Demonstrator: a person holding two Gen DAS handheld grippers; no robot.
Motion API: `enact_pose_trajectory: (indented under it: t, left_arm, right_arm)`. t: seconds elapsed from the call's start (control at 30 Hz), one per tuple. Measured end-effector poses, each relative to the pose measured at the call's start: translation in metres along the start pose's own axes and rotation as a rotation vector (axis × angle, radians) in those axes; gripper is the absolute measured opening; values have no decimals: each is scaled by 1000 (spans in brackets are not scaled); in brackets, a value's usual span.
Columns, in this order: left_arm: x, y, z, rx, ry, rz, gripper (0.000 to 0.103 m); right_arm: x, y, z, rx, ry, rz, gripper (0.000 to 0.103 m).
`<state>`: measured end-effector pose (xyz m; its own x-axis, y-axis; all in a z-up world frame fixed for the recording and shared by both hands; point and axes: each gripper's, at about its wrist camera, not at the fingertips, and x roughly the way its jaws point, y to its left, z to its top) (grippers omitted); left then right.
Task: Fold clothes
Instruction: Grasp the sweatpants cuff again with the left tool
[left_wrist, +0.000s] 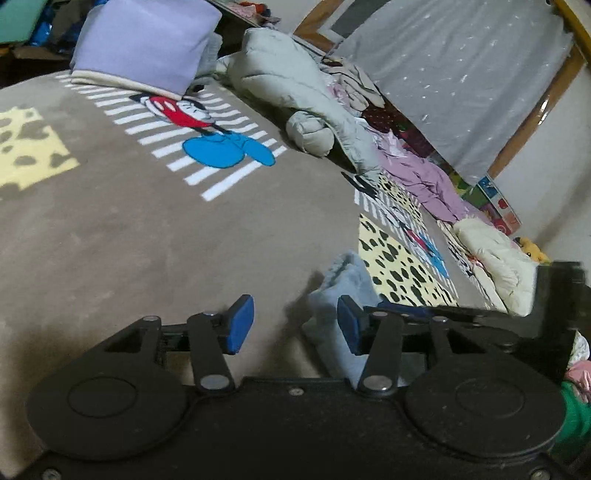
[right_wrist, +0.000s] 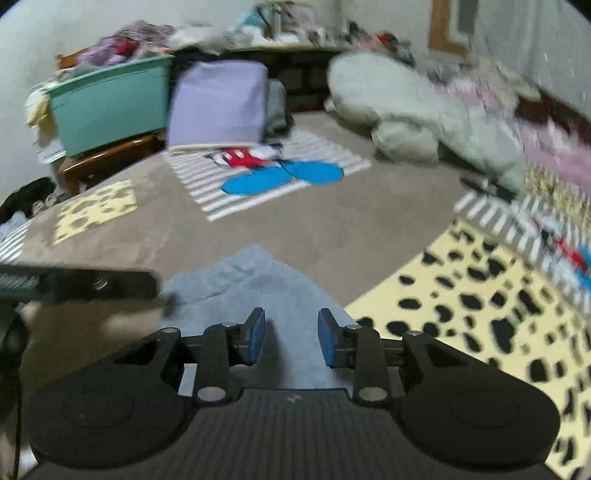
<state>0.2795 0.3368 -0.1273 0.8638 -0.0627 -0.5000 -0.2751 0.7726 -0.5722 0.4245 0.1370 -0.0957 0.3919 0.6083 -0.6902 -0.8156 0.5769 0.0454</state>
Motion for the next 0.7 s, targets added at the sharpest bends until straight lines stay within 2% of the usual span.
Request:
enact_pose_trajectory:
  t: [0.07, 0.1, 0.2, 0.23, 0.27, 0.3, 0.37, 0.43, 0.5, 0.53, 0.57, 0.6, 0.7]
  left_arm:
    - [3, 2, 0, -22, 6, -29, 48]
    - [4, 4, 0, -39, 7, -39, 48]
    - [6, 3, 0, -52, 4, -63, 48]
    - [6, 1, -1, -47, 1, -66, 43]
    - [9, -6, -2, -12, -5, -54, 21]
    - [12, -13, -4, 26, -10, -40, 15]
    - [16, -26, -9, 96, -33, -3, 13]
    - [10, -28, -6, 100, -60, -46, 12]
    - [-2, -28, 0, 80, -143, -160, 10]
    - [-7, -28, 2, 67, -175, -213, 0]
    - [-5, -29, 2, 58, -177, -218, 0]
    - [-2, -29, 2, 49, -176, -219, 0]
    - [27, -24, -6, 75, -46, -48, 0]
  right_arm:
    - [25, -12, -2, 62, 43, -21, 32]
    - [24, -19, -3, 117, 24, -4, 30]
    - [14, -21, -3, 133, -13, -12, 27]
    - [10, -20, -4, 122, -26, -14, 27]
    - [9, -20, -5, 118, -28, -22, 27]
    - [9, -21, -5, 114, -18, -45, 27]
    - [7, -25, -8, 143, -26, -47, 28]
    - [1, -29, -8, 176, -52, -44, 30]
    - [-7, -33, -9, 195, -84, -46, 30]
    - [-10, -34, -8, 190, -94, -45, 30]
    - [-14, -35, -8, 184, -105, -43, 30]
    - [-19, -36, -7, 176, -125, -54, 30]
    - [-27, -43, -6, 183, -152, -54, 35]
